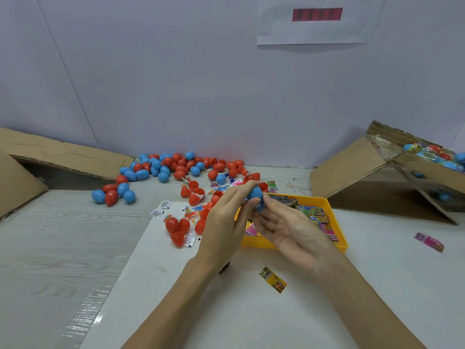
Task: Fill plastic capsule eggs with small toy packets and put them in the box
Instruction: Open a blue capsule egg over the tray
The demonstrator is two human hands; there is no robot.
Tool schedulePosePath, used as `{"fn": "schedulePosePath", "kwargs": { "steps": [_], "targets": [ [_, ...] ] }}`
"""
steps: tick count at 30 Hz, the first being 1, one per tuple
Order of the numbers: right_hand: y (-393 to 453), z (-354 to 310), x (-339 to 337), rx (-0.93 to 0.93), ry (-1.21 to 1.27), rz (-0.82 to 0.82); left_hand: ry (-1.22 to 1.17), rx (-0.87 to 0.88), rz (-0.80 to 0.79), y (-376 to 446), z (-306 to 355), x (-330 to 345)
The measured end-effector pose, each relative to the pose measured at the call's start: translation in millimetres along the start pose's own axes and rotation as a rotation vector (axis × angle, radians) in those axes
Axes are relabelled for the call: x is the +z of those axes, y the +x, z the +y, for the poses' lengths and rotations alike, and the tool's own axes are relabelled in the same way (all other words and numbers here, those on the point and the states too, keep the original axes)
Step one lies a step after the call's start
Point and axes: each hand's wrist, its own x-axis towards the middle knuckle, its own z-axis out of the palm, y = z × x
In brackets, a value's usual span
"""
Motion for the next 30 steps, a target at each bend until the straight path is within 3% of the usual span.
{"fn": "schedulePosePath", "kwargs": {
  "steps": [30],
  "targets": [
    [-4.0,4.7,7.5,0.051,-0.007,0.082,-0.057,0.009,0.106,-6.6,-4.5,4.4]
  ]
}}
